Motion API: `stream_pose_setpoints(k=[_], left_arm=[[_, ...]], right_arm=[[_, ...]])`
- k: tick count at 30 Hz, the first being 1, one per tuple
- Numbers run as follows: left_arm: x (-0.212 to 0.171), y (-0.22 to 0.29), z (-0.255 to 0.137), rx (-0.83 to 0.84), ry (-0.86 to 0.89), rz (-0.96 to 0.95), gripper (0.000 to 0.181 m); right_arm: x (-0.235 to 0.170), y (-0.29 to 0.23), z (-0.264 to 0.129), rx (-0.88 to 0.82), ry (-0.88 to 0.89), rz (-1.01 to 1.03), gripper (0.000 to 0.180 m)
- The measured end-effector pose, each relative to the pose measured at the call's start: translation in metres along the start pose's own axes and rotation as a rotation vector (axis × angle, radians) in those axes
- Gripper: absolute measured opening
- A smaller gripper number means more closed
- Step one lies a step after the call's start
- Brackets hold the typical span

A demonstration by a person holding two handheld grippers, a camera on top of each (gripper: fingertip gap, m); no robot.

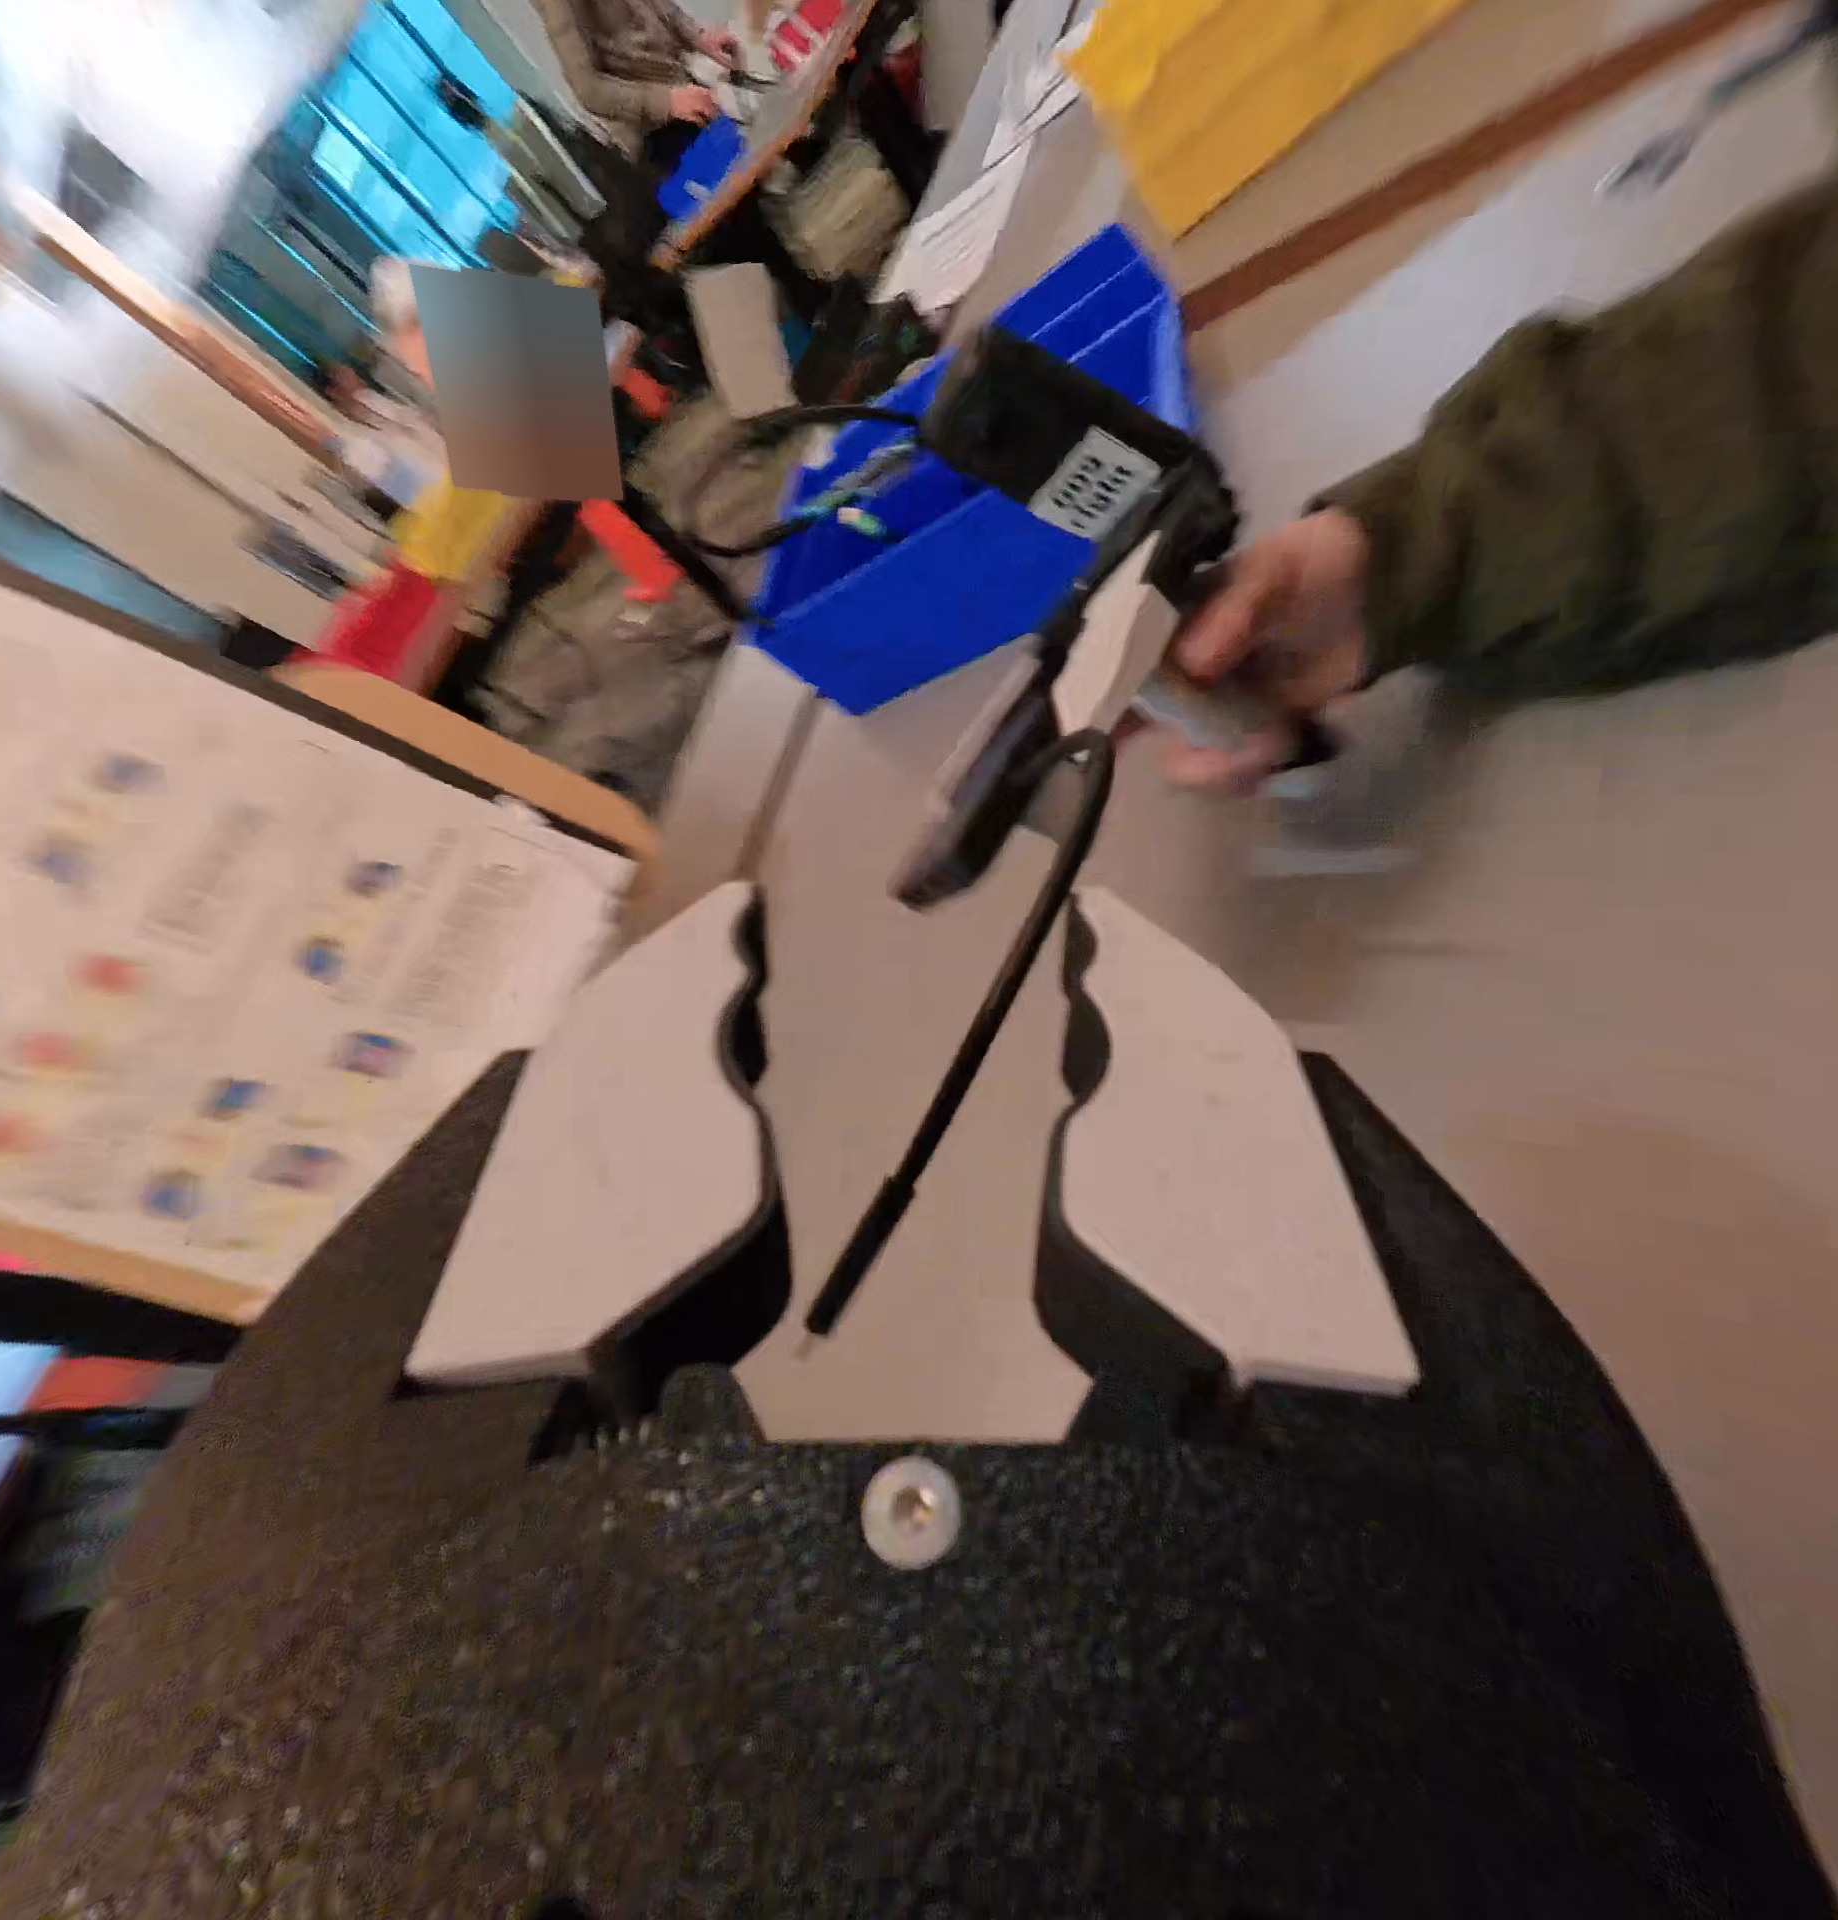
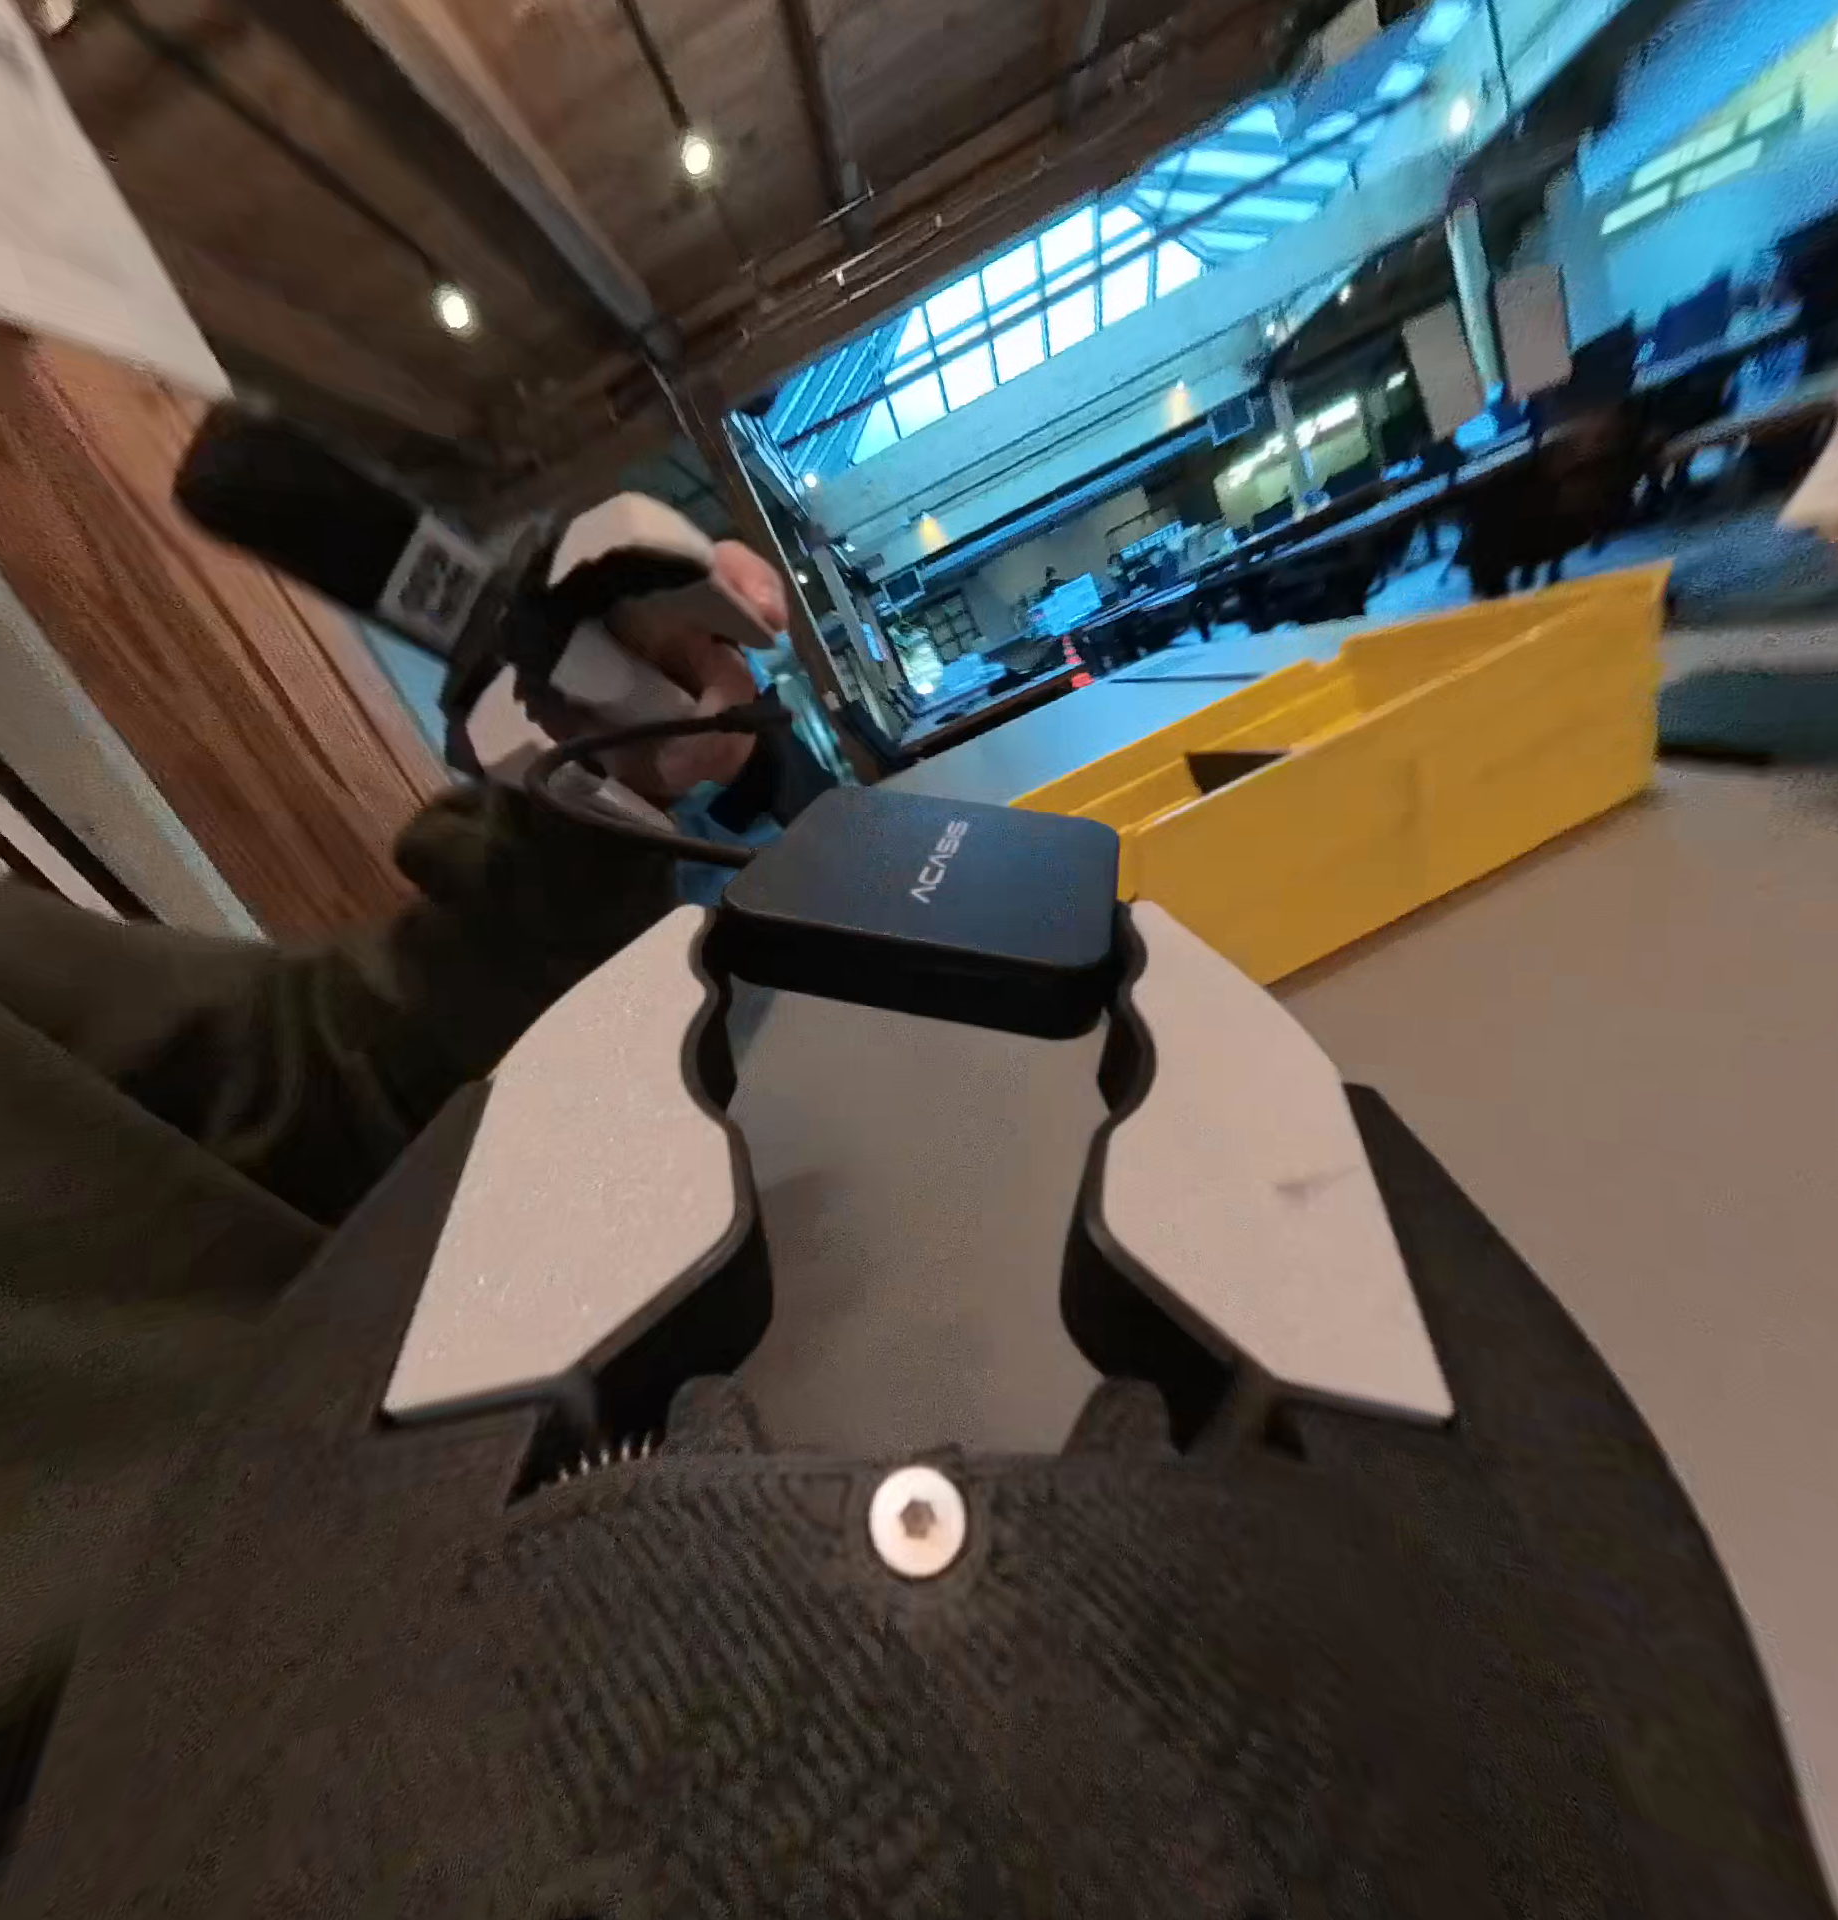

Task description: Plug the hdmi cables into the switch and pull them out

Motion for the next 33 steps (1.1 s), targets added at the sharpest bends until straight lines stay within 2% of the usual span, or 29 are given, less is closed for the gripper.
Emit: stream_pose_setpoints(k=[2, 6, 7, 9, 12, 15, 20, 25, 29, 32, 33], left_arm=[[0.0, 0.005, -0.005, -0.163, 0.041, -0.251, 0.079], [0.001, 0.0, -0.003, -0.303, 0.182, -0.648, 0.074], [-0.001, -0.001, 0.001, -0.323, 0.186, -0.722, 0.066], [-0.012, 0.003, 0.015, -0.349, 0.138, -0.816, 0.065], [-0.032, 0.017, 0.037, -0.371, 0.025, -0.849, 0.067], [-0.046, 0.029, 0.056, -0.421, 0.072, -0.875, 0.066], [-0.047, 0.042, 0.065, -0.831, 0.433, -1.257, 0.06], [-0.031, 0.059, 0.065, -1.126, 0.683, -1.366, 0.052], [-0.021, 0.06, 0.07, -1.18, 0.769, -1.395, 0.045], [-0.022, 0.059, 0.075, -1.122, 0.788, -1.414, 0.024], [-0.022, 0.059, 0.075, -1.103, 0.798, -1.43, 0.023]], right_arm=[[0.009, -0.013, -0.006, -0.077, -0.054, -0.272, 0.07], [0.011, -0.023, -0.007, -0.241, -0.257, -0.59, 0.07], [0.011, -0.024, -0.006, -0.286, -0.314, -0.639, 0.07], [0.01, -0.03, -0.002, -0.331, -0.392, -0.725, 0.07], [0.008, -0.044, 0.008, -0.314, -0.425, -0.809, 0.07], [0.002, -0.053, 0.015, -0.252, -0.436, -0.814, 0.069], [0.009, -0.076, 0.018, -0.043, -0.223, -0.739, 0.07], [0.018, -0.089, 0.012, 0.132, -0.037, -0.633, 0.07], [0.014, -0.085, 0.013, 0.145, -0.013, -0.616, 0.069], [0.012, -0.083, 0.013, 0.129, -0.021, -0.659, 0.07], [0.011, -0.082, 0.012, 0.125, -0.026, -0.666, 0.069]])
Point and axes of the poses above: each gripper's, where its closed fingertips meet, z out along the fingers, x out of its top, y = z × x across the jaws, the point moved 4 cm from there along -z, back along the fingers, and after that the axes turned 5 degrees about -y, right-handed, at the moved point
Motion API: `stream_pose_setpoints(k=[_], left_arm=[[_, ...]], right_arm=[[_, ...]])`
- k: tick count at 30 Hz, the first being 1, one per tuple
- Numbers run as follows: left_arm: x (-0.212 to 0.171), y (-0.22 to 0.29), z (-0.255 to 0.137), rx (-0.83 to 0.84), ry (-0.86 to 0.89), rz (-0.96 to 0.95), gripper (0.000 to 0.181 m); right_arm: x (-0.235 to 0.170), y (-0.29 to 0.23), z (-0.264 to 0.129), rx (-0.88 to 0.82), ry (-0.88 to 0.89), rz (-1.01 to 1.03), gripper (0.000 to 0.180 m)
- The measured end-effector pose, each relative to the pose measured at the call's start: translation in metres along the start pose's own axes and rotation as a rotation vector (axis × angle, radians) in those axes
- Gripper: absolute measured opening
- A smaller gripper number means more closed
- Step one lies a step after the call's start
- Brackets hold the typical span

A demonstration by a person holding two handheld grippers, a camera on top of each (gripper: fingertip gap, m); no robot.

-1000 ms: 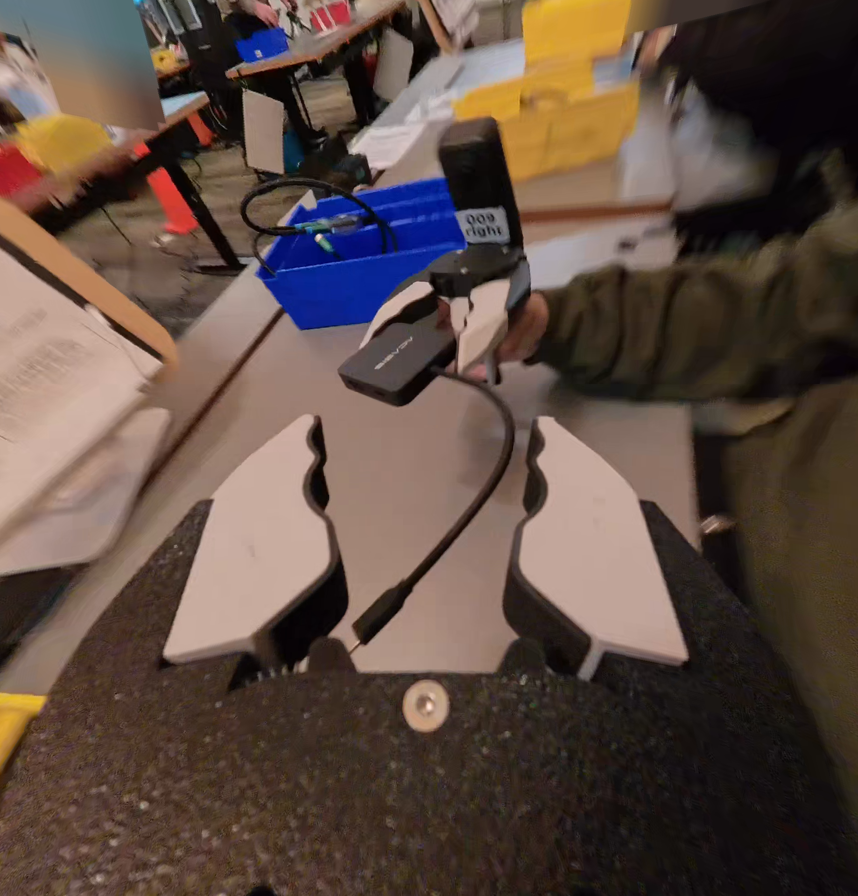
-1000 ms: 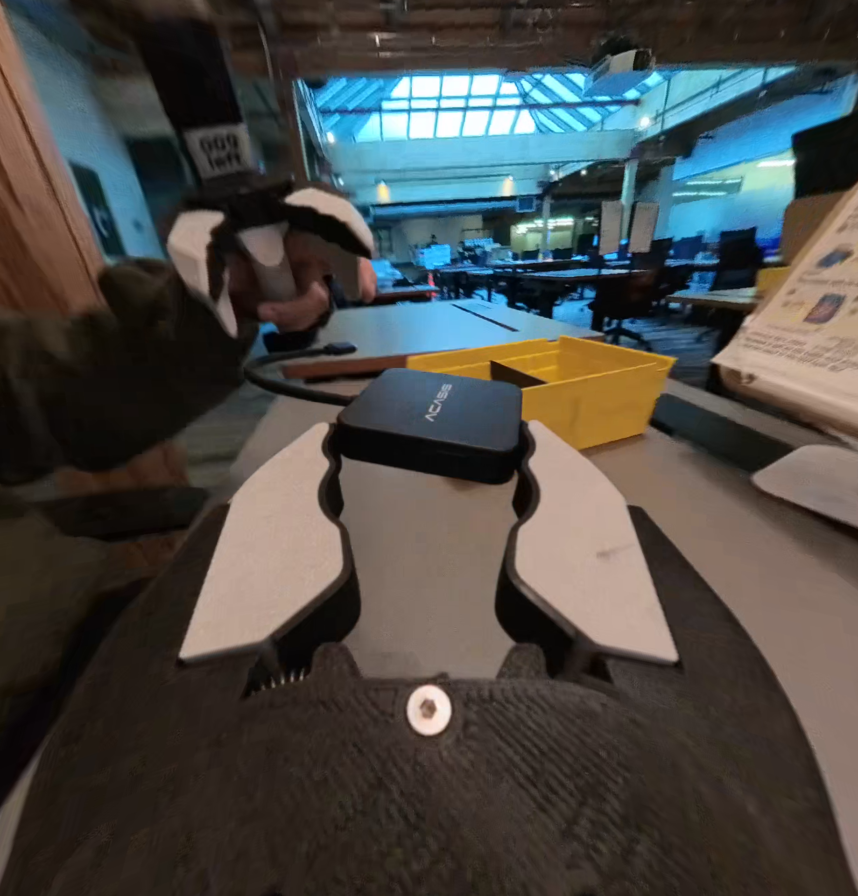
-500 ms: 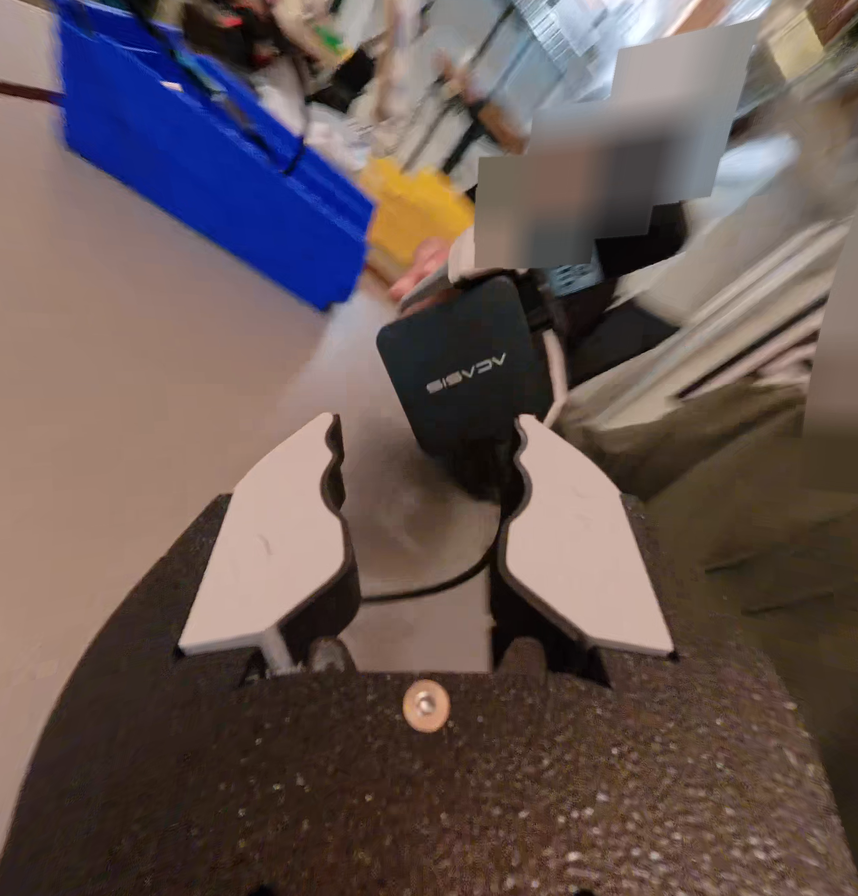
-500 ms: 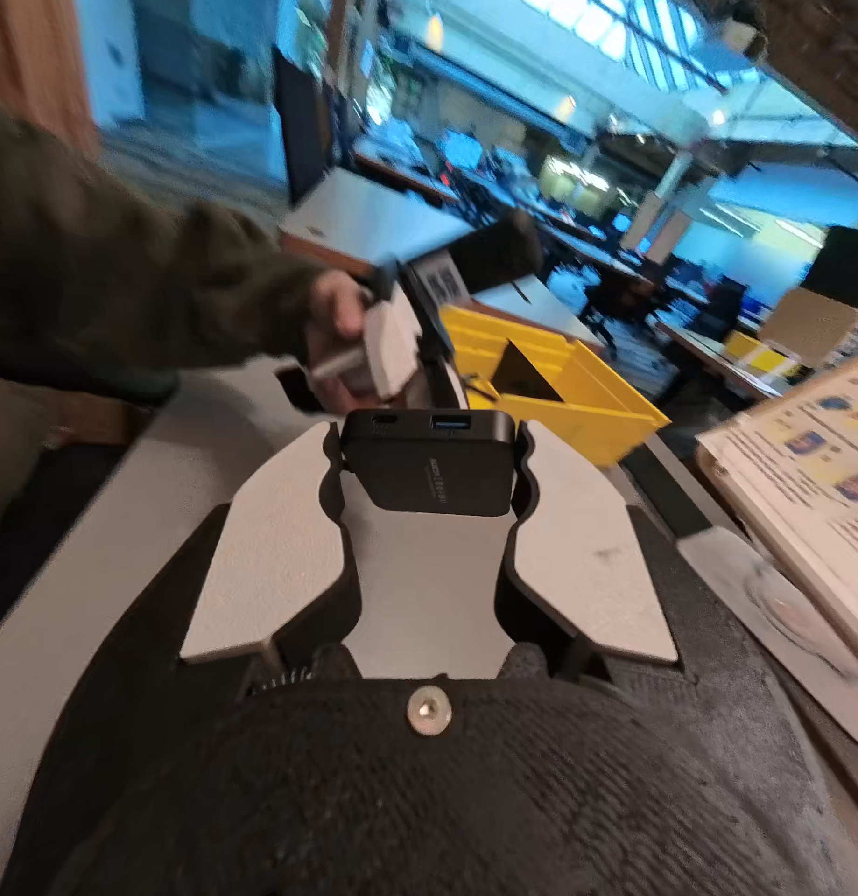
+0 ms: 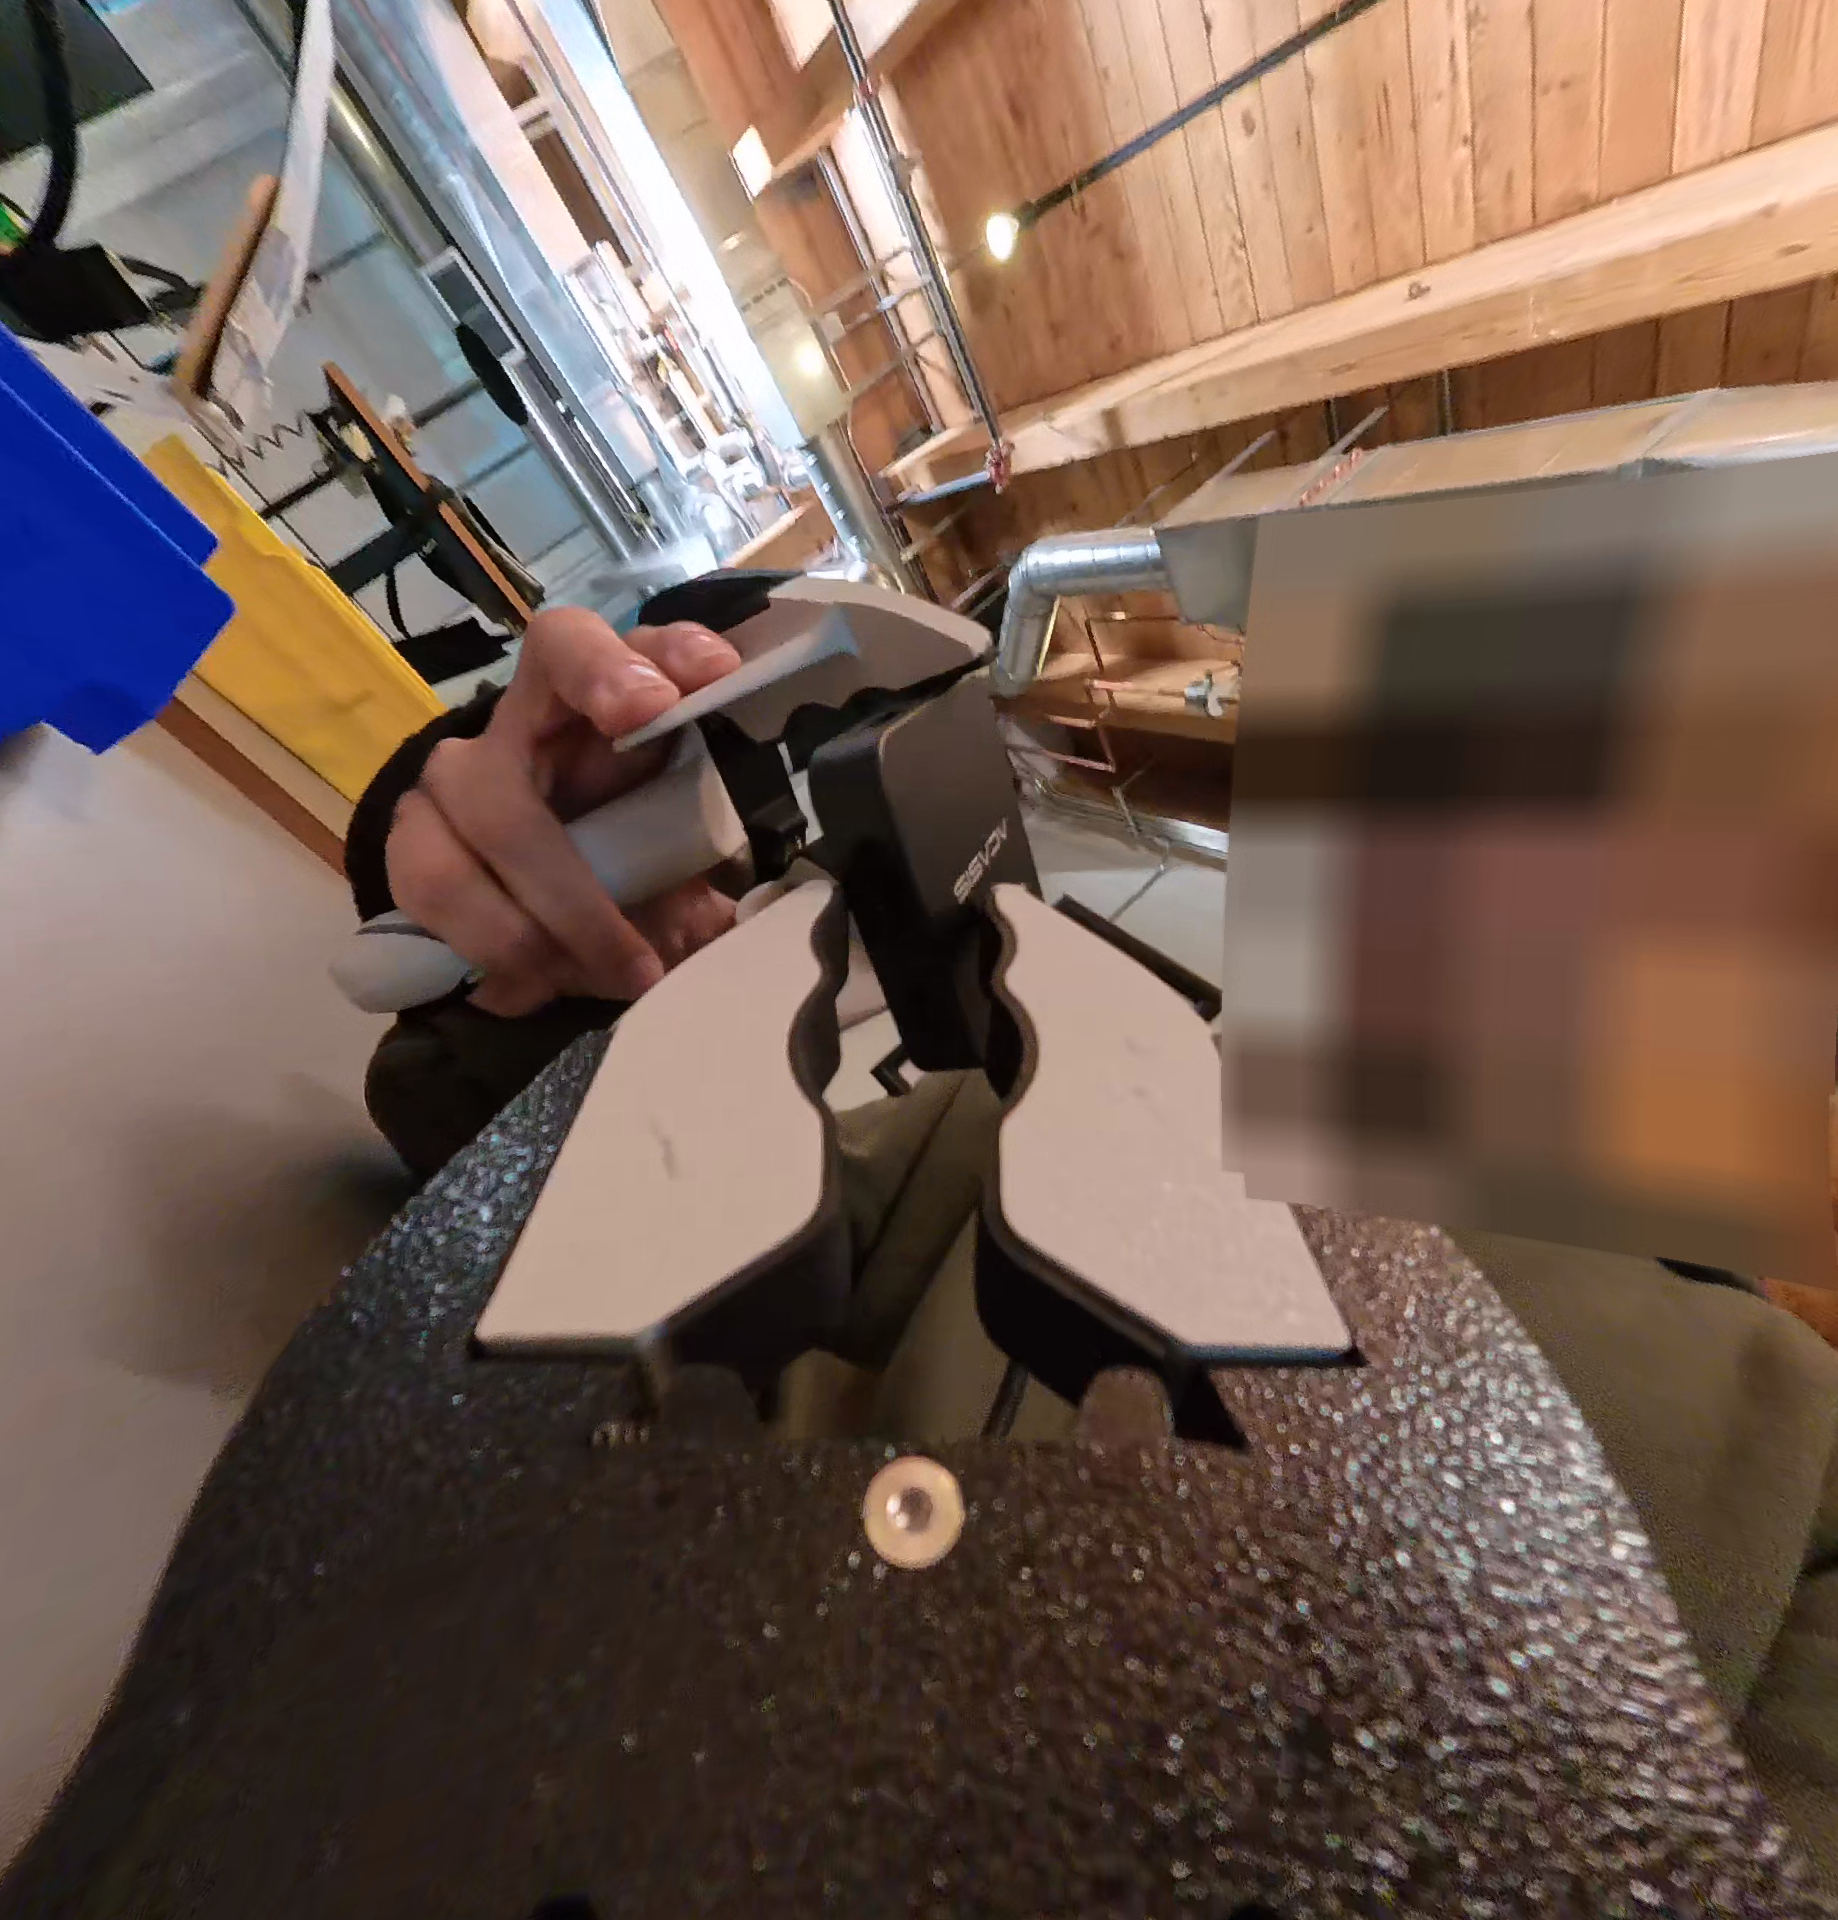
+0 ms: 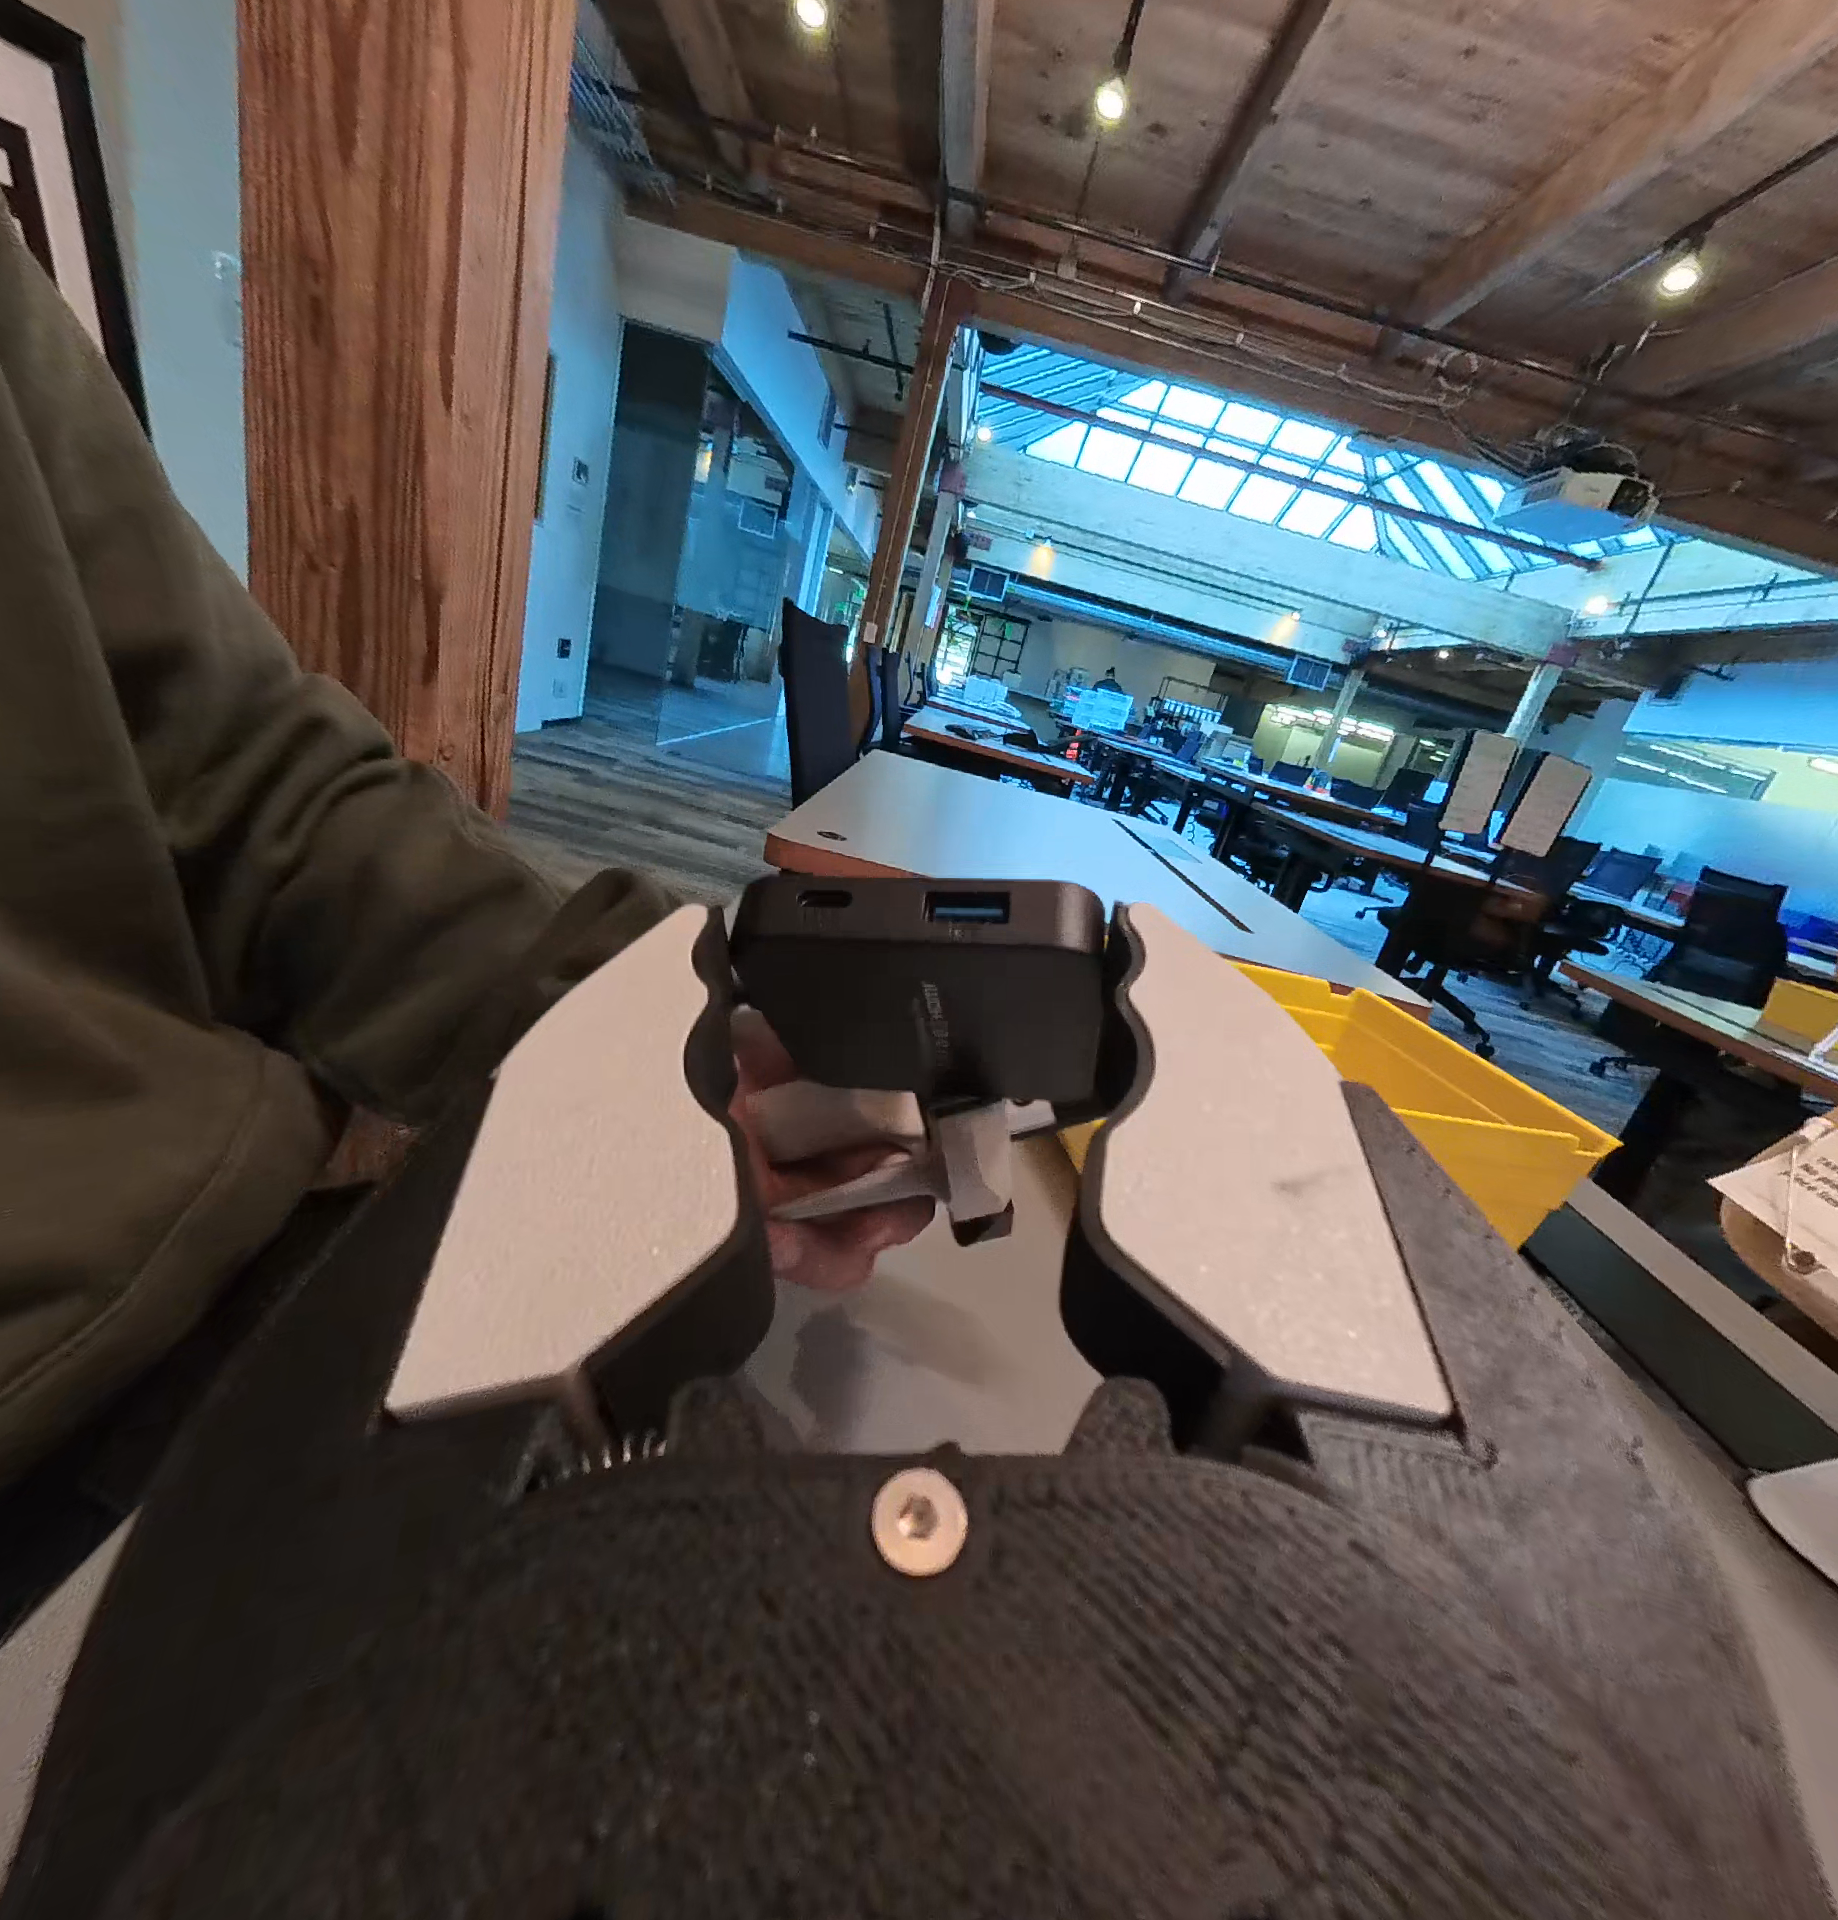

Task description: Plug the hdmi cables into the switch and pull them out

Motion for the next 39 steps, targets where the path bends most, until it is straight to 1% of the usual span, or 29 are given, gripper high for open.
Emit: stream_pose_setpoints(k=[2, 4, 6, 9, 12, 13, 15, 17, 19, 21, 24, 26, 29, 32, 36, 39], left_arm=[[0.001, 0.0, -0.001, 0.022, 0.037, 0.007, 0.021], [0.004, 0.0, -0.003, 0.088, 0.059, 0.046, 0.02], [0.008, -0.002, -0.008, 0.197, 0.066, 0.02, 0.018], [0.013, -0.002, -0.016, 0.369, 0.111, 0.015, 0.014], [0.018, -0.002, -0.023, 0.515, 0.148, 0.03, 0.014], [0.018, -0.003, -0.024, 0.556, 0.147, 0.028, 0.013], [0.015, -0.007, -0.024, 0.627, 0.137, 0.031, 0.013], [0.013, -0.009, -0.025, 0.634, 0.144, 0.003, 0.013], [0.013, -0.01, -0.027, 0.614, 0.165, -0.023, 0.013], [0.014, -0.01, -0.028, 0.613, 0.187, -0.035, 0.013], [0.013, -0.014, -0.026, 0.672, 0.184, -0.008, 0.013], [0.014, -0.014, -0.026, 0.681, 0.193, 0.009, 0.013], [0.015, -0.014, -0.028, 0.717, 0.218, 0.034, 0.013], [0.015, -0.012, -0.03, 0.71, 0.235, 0.028, 0.013], [0.014, -0.014, -0.032, 0.763, 0.208, 0.066, 0.013], [0.014, -0.016, -0.033, 0.807, 0.199, 0.079, 0.014]], right_arm=[[-0.004, 0.001, -0.002, -0.004, -0.005, -0.024, 0.069], [-0.009, 0.003, -0.005, -0.017, -0.023, -0.039, 0.069], [-0.019, 0.005, -0.007, -0.048, -0.115, -0.08, 0.069], [-0.041, 0.012, -0.011, -0.121, -0.324, -0.157, 0.069], [-0.049, 0.02, -0.009, -0.192, -0.389, -0.146, 0.068], [-0.051, 0.021, -0.007, -0.203, -0.386, -0.133, 0.07], [-0.055, 0.021, -0.003, -0.218, -0.393, -0.123, 0.081], [-0.059, 0.019, 0.0, -0.209, -0.399, -0.143, 0.084], [-0.06, 0.018, 0.0, -0.209, -0.407, -0.156, 0.082], [-0.066, 0.018, 0.0, -0.207, -0.444, -0.168, 0.084], [-0.072, 0.018, 0.004, -0.212, -0.466, -0.157, 0.082], [-0.072, 0.022, 0.004, -0.251, -0.453, -0.157, 0.074], [-0.077, 0.024, 0.004, -0.272, -0.465, -0.132, 0.073], [-0.078, 0.025, 0.006, -0.274, -0.428, -0.083, 0.073], [-0.083, 0.025, 0.006, -0.269, -0.444, -0.096, 0.073], [-0.088, 0.024, 0.006, -0.245, -0.461, -0.064, 0.073]])
Point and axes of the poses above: each gripper's, where its closed fingertips meet, z out along the fingers, x out of its top, y = z × x across the jaws, the point moved 4 cm from there along -z, back along the fingers, and after that the axes turned 5 degrees about -y, right-handed, at the moved point
